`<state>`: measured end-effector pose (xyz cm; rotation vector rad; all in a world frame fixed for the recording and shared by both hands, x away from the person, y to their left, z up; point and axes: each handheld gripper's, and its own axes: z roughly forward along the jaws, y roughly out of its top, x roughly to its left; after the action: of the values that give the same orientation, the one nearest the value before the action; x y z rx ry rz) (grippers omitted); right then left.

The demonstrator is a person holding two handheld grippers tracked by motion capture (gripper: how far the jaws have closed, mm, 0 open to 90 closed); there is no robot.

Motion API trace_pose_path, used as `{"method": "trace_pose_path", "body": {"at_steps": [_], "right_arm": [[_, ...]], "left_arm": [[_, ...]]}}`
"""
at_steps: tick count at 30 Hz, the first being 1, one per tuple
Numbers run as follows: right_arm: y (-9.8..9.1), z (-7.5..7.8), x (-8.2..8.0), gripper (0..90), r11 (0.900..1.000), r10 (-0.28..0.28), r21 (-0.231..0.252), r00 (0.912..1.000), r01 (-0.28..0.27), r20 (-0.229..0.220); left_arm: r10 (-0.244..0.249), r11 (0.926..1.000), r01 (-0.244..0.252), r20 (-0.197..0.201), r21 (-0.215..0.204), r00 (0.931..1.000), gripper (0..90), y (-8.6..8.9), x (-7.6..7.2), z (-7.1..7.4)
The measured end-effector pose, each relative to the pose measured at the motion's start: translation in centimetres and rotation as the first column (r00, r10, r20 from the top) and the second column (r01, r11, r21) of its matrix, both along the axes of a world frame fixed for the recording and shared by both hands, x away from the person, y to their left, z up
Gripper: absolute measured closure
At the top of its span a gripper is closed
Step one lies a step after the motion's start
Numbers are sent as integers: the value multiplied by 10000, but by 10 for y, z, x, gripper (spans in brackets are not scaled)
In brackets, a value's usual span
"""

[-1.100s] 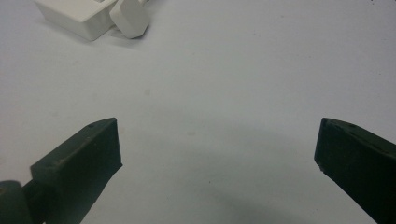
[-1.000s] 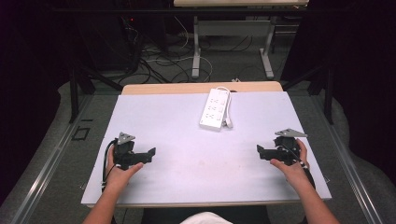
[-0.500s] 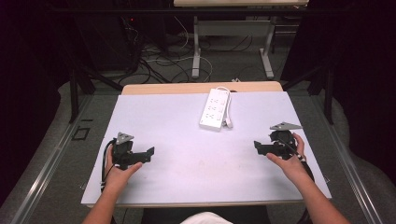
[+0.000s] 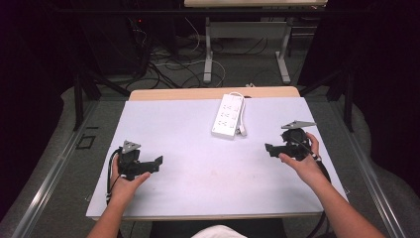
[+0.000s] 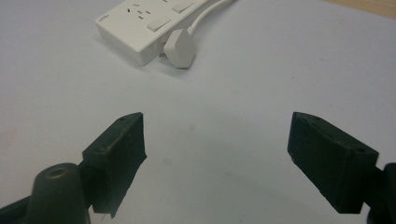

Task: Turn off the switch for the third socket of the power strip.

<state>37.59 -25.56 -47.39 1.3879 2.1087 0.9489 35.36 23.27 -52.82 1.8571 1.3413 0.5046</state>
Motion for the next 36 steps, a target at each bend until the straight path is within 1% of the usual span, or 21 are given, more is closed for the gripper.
{"method": "trace_pose_path", "body": {"at_steps": [3, 5, 8, 9, 10, 11, 17, 24, 25, 30, 32, 33, 36], "right_arm": [[2, 5, 4, 207, 9999, 72, -104, 10000, -72, -17], [4, 7, 6, 212, 9999, 152, -73, 9998, -153, -146], [6, 11, 10, 229, 9995, 259, -152, 9994, -262, -232], [6, 12, 11, 234, 9993, 310, -187, 9993, -314, -218], [7, 13, 12, 237, 9994, 313, -106, 9992, -316, -252], [7, 14, 13, 240, 9992, 341, -185, 9990, -346, -273], [14, 19, 20, 259, 9986, 444, -262, 9982, -455, -403], [21, 26, 28, 271, 9982, 475, -349, 9981, -488, -384], [23, 29, 31, 278, 9977, 524, -420, 9979, -540, -384], [28, 35, 36, 292, 9976, 549, -398, 9977, -565, -402], [29, 37, 38, 298, 9970, 594, -473, 9976, -610, -343], [31, 38, 39, 307, 9975, 550, -415, 9977, -566, -388], [34, 41, 43, 328, 9973, 568, -443, 9978, -582, -328]], "left_arm": [[22, 10000, -22, -11, -18, 10000, 3, 0, 0, 0], [25, 10000, -25, -22, 1, 10000, 3, 0, 0, 0], [27, 10000, -27, -29, 9, 10000, 3, 0, 0, 0], [45, 10000, -45, -11, -2, 10000, 3, 0, 0, 0], [49, 10000, -49, -4, -5, 10000, 3, 0, 0, 0], [48, 10000, -48, -6, -6, 10000, 4, 0, 0, 0], [59, 10000, -59, -18, 3, 10000, 4, 0, 0, 0], [80, 10000, -80, -15, 31, 10000, 6, 0, 0, 0], [85, 10000, -85, -21, 40, 10000, 6, 0, 0, 0], [105, 9999, -105, -14, 49, 9999, 7, 1, 0, 0], [104, 9999, -104, -7, 57, 9999, 7, 1, 0, 0], [98, 9999, -98, -9, 59, 10000, 7, 1, 0, 0], [101, 9999, -101, -22, 73, 9999, 7, 1, 0, 0]]}}
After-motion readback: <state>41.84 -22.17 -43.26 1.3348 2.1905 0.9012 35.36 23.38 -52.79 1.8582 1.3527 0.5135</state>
